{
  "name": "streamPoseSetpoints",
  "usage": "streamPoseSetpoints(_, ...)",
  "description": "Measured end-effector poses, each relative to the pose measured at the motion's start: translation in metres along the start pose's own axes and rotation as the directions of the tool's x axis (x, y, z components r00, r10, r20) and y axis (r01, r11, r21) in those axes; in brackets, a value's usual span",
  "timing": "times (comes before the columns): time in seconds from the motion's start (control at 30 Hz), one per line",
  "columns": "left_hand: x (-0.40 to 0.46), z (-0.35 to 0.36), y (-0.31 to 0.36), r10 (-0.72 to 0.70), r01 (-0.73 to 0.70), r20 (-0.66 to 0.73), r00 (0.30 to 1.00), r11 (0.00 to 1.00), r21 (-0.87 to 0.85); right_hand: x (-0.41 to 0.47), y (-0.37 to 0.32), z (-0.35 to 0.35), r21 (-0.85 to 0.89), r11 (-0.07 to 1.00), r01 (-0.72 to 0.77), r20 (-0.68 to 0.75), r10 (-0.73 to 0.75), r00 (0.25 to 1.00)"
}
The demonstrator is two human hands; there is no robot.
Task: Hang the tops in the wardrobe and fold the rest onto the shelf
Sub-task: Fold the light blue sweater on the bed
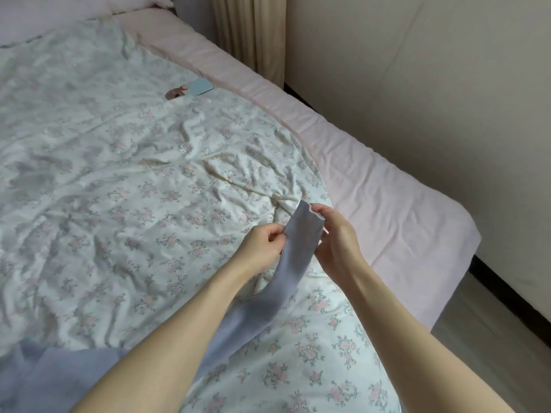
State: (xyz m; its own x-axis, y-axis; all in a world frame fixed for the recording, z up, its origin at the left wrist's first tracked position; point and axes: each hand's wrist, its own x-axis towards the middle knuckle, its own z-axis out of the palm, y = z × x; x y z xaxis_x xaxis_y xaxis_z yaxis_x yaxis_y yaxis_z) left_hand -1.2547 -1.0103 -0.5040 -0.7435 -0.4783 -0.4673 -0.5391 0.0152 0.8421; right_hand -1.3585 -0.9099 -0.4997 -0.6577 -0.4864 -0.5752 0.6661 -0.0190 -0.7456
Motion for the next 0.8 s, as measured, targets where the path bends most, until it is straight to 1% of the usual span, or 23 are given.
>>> streamPoseSetpoints(0.07, 0.002, 0.000, 0.001, 0.005, -0.005, -0.060, 0.998, 1.000, -0.004, -0.006, -0.001, -0.005, -0.060, 0.995, 0.082, 0.055, -0.079, 0.995)
streamPoseSetpoints(0.13, 0.004, -0.001, 0.002, 0.002, -0.002, -0.051, 0.999, 1.000, -0.004, -0.012, -0.003, -0.014, -0.215, 0.956, 0.201, 0.137, -0.174, 0.975)
streamPoseSetpoints(0.17, 0.005, -0.002, 0.001, 0.003, -0.003, -0.040, 0.999, 1.000, -0.013, -0.014, -0.005, -0.018, -0.311, 0.910, 0.273, 0.193, -0.221, 0.956)
streamPoseSetpoints(0.2, 0.005, -0.002, 0.002, 0.008, -0.009, -0.028, 1.000, 1.000, -0.017, -0.016, -0.008, -0.021, -0.411, 0.843, 0.347, 0.257, -0.258, 0.931)
streamPoseSetpoints(0.27, 0.005, -0.002, 0.005, 0.031, -0.031, -0.012, 0.999, 0.999, -0.010, -0.017, -0.016, -0.026, -0.596, 0.649, 0.473, 0.390, -0.281, 0.877)
streamPoseSetpoints(0.33, 0.005, -0.001, 0.007, 0.038, -0.038, -0.006, 0.999, 0.999, -0.019, -0.017, -0.026, -0.031, -0.699, 0.467, 0.542, 0.485, -0.248, 0.839)
streamPoseSetpoints(0.43, 0.004, 0.001, 0.015, 0.005, -0.001, 0.041, 0.999, 0.996, -0.092, -0.017, -0.043, -0.038, -0.749, 0.316, 0.581, 0.578, -0.117, 0.808)
streamPoseSetpoints(0.5, 0.004, 0.003, 0.021, -0.016, 0.026, 0.081, 0.997, 0.992, -0.121, -0.016, -0.054, -0.044, -0.776, 0.222, 0.590, 0.599, -0.031, 0.800)
streamPoseSetpoints(0.53, 0.006, 0.003, 0.024, -0.019, 0.029, 0.082, 0.996, 0.991, -0.128, -0.016, -0.059, -0.046, -0.789, 0.225, 0.571, 0.584, -0.010, 0.812)
streamPoseSetpoints(0.57, 0.007, 0.003, 0.027, -0.016, 0.025, 0.064, 0.998, 0.990, -0.138, -0.016, -0.062, -0.049, -0.800, 0.288, 0.526, 0.549, -0.002, 0.836)
streamPoseSetpoints(0.6, 0.009, 0.003, 0.028, -0.012, 0.018, 0.038, 0.999, 0.990, -0.141, -0.016, -0.064, -0.052, -0.793, 0.411, 0.449, 0.493, 0.000, 0.870)
streamPoseSetpoints(0.63, 0.010, 0.002, 0.029, -0.005, 0.008, 0.023, 1.000, 0.990, -0.139, -0.017, -0.065, -0.054, -0.749, 0.557, 0.358, 0.428, -0.006, 0.904)
streamPoseSetpoints(0.67, 0.010, 0.002, 0.029, 0.000, 0.005, 0.035, 0.999, 0.992, -0.124, -0.016, -0.065, -0.055, -0.675, 0.681, 0.285, 0.357, -0.037, 0.933)
streamPoseSetpoints(0.7, 0.009, 0.002, 0.027, -0.002, 0.010, 0.082, 0.997, 0.996, -0.089, -0.014, -0.065, -0.057, -0.601, 0.762, 0.241, 0.278, -0.083, 0.957)
streamPoseSetpoints(0.73, 0.006, 0.001, 0.024, -0.028, 0.032, 0.160, 0.987, 0.999, -0.025, -0.011, -0.064, -0.058, -0.538, 0.817, 0.208, 0.195, -0.119, 0.974)
streamPoseSetpoints(0.8, -0.005, 0.001, 0.009, -0.166, 0.118, 0.317, 0.934, 0.979, 0.166, -0.008, -0.058, -0.062, -0.473, 0.868, 0.155, 0.050, -0.149, 0.988)
